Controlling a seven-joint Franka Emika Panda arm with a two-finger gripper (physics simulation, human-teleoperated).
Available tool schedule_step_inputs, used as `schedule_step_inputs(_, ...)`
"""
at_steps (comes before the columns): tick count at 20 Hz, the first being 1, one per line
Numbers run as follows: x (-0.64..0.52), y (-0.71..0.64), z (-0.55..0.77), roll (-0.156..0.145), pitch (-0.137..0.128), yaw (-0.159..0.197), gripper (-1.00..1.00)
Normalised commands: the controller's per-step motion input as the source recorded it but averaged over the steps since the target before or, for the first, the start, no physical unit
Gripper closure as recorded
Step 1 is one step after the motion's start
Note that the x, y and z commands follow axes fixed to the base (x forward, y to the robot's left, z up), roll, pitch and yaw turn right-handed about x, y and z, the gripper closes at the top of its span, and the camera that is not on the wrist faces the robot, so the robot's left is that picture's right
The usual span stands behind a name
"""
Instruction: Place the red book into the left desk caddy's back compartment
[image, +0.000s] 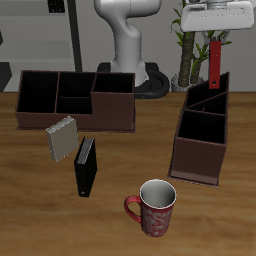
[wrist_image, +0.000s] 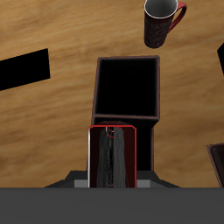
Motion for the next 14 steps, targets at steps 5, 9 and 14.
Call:
schedule_step_inputs(5, -0.04, 0.11, -0.01, 0.020, -0.003, -0.002, 1.00)
schedule_step_inputs(9, 0.02, -0.04, -0.01, 0.001, -0.001, 0.004, 1.00)
schedule_step_inputs(14, 0.03, -0.06, 0.01, -0.011, -0.006, -0.004, 1.00)
